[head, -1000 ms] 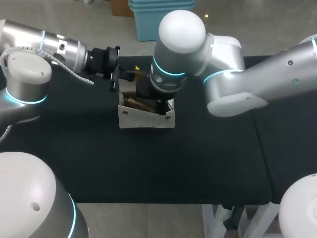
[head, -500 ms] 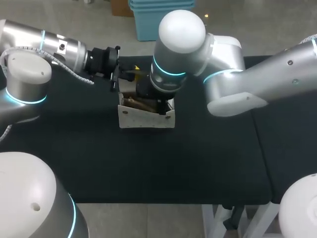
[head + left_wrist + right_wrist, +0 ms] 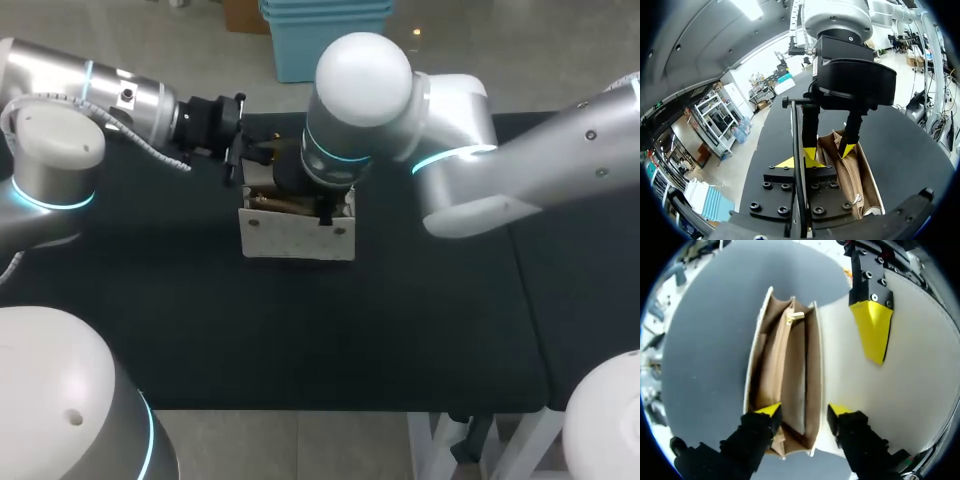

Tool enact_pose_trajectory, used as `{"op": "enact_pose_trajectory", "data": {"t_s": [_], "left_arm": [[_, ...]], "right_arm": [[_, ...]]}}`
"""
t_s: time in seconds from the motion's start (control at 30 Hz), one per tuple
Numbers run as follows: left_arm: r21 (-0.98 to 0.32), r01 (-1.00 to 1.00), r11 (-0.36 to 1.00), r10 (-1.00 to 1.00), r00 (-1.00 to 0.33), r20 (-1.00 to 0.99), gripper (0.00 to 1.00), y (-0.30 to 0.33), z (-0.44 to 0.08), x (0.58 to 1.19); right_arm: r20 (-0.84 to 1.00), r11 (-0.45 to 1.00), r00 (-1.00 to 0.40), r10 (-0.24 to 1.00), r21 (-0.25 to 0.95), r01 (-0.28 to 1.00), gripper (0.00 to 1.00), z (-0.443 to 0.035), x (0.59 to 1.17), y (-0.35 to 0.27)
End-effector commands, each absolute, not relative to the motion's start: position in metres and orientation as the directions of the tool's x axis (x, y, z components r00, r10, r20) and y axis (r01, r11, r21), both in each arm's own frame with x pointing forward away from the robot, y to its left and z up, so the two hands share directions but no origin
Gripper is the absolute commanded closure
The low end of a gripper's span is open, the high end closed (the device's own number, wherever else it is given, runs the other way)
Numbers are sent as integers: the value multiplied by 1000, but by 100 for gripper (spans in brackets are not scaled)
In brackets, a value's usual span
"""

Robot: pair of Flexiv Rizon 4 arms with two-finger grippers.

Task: Pick up the bag, open it, inspect its contents, close it, and place it on the opposite side

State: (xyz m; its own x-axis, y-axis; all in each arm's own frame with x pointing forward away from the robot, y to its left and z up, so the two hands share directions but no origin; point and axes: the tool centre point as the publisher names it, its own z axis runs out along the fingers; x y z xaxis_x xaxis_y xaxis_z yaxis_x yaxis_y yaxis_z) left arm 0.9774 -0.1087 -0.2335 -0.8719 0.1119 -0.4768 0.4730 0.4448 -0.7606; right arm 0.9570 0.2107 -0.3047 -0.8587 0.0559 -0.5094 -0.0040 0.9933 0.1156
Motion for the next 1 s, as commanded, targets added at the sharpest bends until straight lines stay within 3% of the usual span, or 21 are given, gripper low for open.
{"op": "enact_pose_trajectory", "data": {"t_s": [0.03, 0.13, 0.5, 0.57, 0.6, 1.0], "left_arm": [[-754, 475, 453, 105, -868, -485, 100, -120, -231, 972], [-749, 475, 461, 101, -867, -488, 100, -119, -230, 971], [-771, 435, 465, 48, -882, -469, 100, -111, -222, 969], [-776, 427, 464, 39, -885, -464, 100, -109, -220, 968], [-783, 419, 459, 34, -889, -456, 100, -109, -219, 968], [-826, 330, 457, -8, -927, -375, 100, -114, -248, 988]], "right_arm": [[-546, 994, -835, 66, 111, 6, 77, -294, 952, 219], [-573, 993, -817, 67, 114, 2, 87, -281, 949, 216], [-668, 996, -741, 63, 92, 2, 91, -236, 921, 200], [-680, 996, -730, 71, 91, 12, 93, -230, 915, 195], [-686, 995, -724, 77, 94, 17, 100, -228, 912, 192], [-725, 995, -684, 76, 96, 9, 100, -225, 866, 182]]}}
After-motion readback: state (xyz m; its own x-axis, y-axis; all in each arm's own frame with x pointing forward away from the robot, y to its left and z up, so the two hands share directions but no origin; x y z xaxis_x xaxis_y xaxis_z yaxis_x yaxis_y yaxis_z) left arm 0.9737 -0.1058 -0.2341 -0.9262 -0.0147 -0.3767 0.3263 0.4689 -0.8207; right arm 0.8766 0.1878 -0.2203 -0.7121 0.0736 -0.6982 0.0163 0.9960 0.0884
